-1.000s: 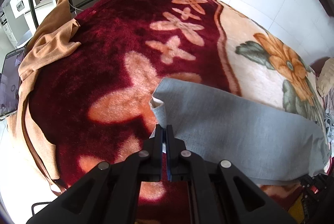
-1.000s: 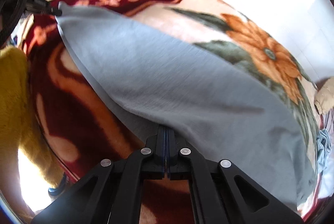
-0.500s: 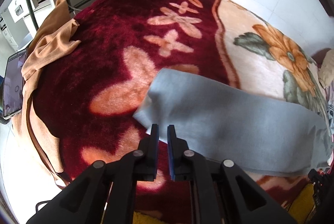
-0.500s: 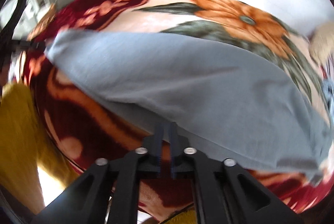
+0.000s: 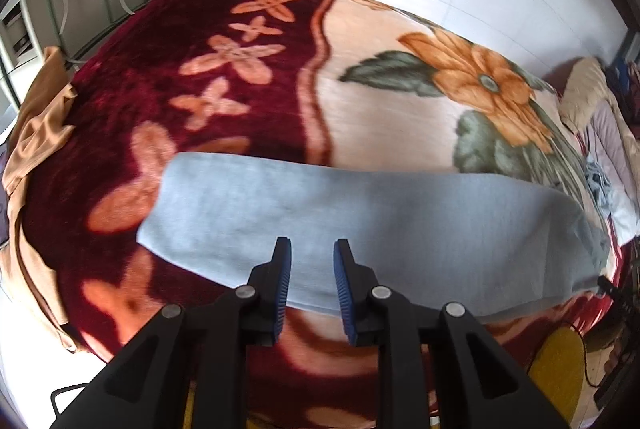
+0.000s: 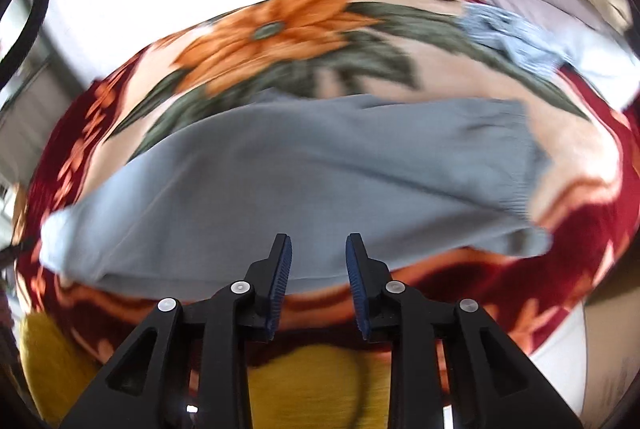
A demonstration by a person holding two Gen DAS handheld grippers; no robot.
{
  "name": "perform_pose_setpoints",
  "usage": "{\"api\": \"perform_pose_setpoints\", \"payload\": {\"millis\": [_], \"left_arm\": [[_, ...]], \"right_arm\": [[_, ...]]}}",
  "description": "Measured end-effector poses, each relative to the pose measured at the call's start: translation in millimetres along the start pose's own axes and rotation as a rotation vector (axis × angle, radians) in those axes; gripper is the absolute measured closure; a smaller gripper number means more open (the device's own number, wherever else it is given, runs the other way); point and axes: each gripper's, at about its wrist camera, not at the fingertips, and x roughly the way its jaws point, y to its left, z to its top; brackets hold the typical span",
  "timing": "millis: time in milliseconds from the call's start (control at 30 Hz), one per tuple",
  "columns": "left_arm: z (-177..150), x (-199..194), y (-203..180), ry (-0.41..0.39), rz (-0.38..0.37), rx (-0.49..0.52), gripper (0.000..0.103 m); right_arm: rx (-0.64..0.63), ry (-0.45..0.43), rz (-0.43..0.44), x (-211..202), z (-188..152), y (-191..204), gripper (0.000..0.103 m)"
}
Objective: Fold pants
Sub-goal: 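Open both tools and move the right tool back to the waistband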
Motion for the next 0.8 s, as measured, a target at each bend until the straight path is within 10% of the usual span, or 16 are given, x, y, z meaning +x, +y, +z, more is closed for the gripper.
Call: {"api": "perform_pose_setpoints", "payload": {"millis": [400, 800], "left_arm": [[5, 27, -114, 0.070, -0.157, 0.136, 0.081], [-10, 73, -161, 0.167, -0.118, 0.187, 0.081]], "right_arm": [[0.125, 0.046, -0.048, 8, 42, -137, 0.071], [0.100, 0.127, 0.066, 55, 62, -176, 0.071]]}}
